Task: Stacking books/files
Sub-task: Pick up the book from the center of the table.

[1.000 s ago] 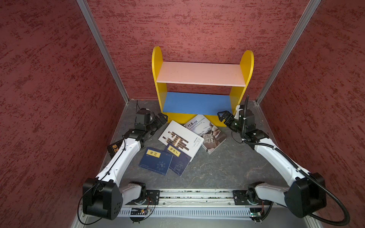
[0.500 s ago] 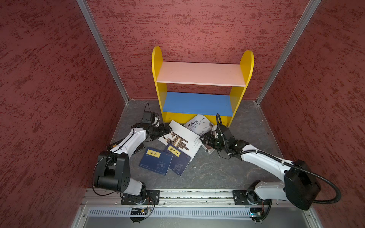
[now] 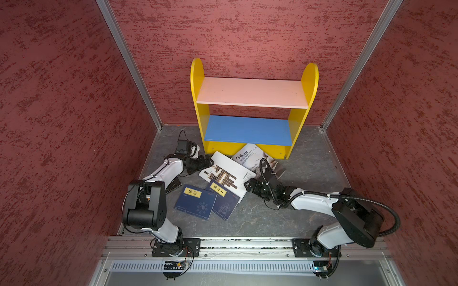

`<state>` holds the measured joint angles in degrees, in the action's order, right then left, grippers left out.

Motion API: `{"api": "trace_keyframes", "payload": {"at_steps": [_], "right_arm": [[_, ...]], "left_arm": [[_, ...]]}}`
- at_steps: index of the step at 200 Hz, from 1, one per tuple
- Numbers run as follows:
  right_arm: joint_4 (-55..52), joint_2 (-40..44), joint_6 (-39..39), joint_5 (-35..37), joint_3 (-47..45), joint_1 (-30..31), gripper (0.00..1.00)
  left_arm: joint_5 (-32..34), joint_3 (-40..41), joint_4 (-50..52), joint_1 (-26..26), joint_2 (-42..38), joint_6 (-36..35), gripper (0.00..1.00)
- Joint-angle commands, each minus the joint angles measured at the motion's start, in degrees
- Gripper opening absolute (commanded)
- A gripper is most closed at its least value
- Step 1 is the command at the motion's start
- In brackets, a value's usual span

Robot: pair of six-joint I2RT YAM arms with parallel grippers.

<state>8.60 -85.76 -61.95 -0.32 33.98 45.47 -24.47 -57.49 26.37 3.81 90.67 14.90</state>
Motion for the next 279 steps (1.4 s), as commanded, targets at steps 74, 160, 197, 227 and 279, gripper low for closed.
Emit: {"api": "trace_keyframes", "payload": {"at_steps": [74, 160, 197, 227, 279], "right_arm": [[20.54, -9.28, -5.99, 1.99, -1.83, 4.62, 0.93], [25.02, -0.39, -6.6, 9.31, -3.98, 5.97, 0.65], [25.3, 2.18, -5.83, 12.21, -3.87, 5.97, 0.49], [26.04, 3.97, -5.1, 13.59, -3.05, 6.0, 0.37], [28.15, 2.79, -6.33, 12.6, -1.66, 5.94, 0.34]], "left_arm": [[-7.43, 4.5, -7.8, 0.04, 4.08, 4.45, 0.99], [-10.76, 3.16, -5.68, 0.77, 3.51, 5.7, 0.99], [-11.01, 2.24, -4.84, 0.59, 2.58, 5.66, 0.99], [-12.3, 2.1, -4.69, 0.58, 2.68, 6.19, 0.99], [-13.81, 2.74, -4.06, 0.67, 1.3, 6.37, 0.99]]}}
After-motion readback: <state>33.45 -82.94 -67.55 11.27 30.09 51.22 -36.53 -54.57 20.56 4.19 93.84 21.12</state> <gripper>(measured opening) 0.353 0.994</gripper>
